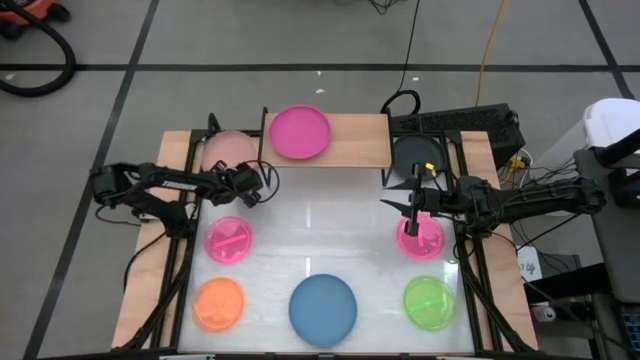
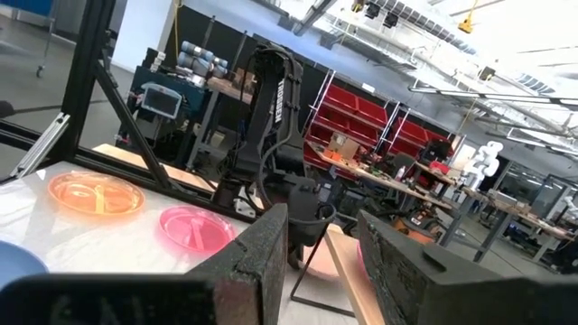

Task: Place and stack plates onto a shelf
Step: Stack the brown plate on the large pink plate on the shelf

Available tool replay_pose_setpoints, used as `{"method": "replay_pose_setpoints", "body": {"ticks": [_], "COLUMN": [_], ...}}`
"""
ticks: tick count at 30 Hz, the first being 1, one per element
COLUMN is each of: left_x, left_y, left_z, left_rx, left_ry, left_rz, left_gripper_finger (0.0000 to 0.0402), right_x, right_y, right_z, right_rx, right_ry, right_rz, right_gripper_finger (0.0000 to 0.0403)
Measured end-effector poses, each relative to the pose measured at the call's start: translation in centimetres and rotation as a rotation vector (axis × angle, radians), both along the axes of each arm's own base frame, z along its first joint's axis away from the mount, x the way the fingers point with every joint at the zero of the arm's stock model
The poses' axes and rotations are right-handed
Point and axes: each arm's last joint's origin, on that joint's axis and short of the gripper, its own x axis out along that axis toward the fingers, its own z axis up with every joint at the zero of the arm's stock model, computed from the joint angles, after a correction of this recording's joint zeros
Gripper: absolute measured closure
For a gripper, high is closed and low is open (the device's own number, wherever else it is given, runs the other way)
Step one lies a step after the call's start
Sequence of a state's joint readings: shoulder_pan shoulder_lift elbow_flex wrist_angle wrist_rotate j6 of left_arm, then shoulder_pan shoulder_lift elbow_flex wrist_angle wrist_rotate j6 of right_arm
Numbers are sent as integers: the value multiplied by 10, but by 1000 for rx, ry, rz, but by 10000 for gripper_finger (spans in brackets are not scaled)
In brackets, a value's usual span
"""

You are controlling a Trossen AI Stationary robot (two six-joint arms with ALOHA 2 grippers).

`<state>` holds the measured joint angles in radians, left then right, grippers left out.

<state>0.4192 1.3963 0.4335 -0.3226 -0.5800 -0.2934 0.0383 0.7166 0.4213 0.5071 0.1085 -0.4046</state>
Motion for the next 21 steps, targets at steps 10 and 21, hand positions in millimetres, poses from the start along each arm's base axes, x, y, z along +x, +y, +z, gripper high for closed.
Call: {"method": "replay_pose_setpoints", "body": {"ticks": [10, 21], "left_x": [3, 32], "left_y": [1, -2], "left_z": [71, 233], "left_rx": [168, 497], "left_ry": [-21, -247], "left_rz": [63, -214], "left_gripper_finger": [384, 384], "right_x": [0, 0], "right_y": [0, 0], "right_z": [1, 1], "right_rx": [48, 71], "right_ry": [-16, -18], "right_rz": [7, 10], "right_gripper_finger": [284, 284]}}
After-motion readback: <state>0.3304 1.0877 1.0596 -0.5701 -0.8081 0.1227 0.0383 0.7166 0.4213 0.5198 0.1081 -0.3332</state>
